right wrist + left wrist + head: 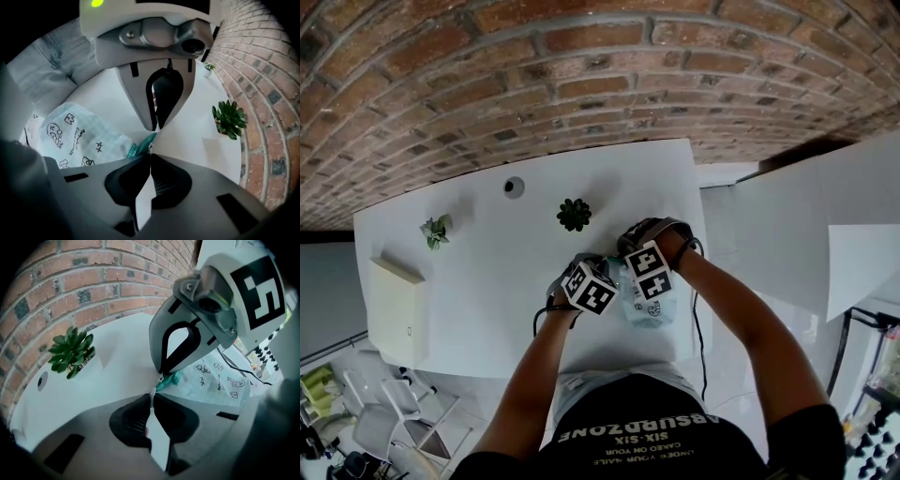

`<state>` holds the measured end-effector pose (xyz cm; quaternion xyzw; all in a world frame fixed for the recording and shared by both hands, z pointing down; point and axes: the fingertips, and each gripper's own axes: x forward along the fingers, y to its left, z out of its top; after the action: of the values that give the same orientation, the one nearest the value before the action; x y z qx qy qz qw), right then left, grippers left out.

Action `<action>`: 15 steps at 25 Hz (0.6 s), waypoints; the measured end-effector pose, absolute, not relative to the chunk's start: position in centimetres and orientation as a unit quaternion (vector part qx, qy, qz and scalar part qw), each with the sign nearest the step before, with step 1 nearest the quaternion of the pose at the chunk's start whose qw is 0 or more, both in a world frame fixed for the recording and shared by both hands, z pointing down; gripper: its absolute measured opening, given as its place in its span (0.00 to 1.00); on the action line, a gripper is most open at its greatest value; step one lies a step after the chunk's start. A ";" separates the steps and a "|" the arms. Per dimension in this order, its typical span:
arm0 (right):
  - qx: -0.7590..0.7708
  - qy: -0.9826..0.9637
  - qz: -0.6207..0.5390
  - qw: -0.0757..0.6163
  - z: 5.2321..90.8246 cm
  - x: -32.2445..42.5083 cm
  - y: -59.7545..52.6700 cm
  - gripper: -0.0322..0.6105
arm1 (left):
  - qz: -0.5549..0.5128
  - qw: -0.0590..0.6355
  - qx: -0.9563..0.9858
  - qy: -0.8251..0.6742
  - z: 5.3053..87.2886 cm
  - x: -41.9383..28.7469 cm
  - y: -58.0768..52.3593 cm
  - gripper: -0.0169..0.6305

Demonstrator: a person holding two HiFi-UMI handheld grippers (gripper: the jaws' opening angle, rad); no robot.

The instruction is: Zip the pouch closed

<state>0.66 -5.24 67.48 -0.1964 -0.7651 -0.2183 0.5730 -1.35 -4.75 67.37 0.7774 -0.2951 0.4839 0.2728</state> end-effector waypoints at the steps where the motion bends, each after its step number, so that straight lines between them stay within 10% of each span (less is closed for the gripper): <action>1: -0.188 -0.770 -0.200 0.576 67.5 0.6 -5.3 0.05 | 0.491 0.260 0.779 -0.291 67.3 -1.4 -4.8 0.07; 15: -0.178 -0.786 -0.095 0.584 67.1 0.3 -5.4 0.05 | 0.483 0.288 0.761 -0.323 67.5 -1.5 -4.8 0.07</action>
<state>0.27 -5.43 67.11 -0.1779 -0.7861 -0.0952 0.5842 -1.50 -4.81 67.47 0.7611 -0.3235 0.4830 0.2878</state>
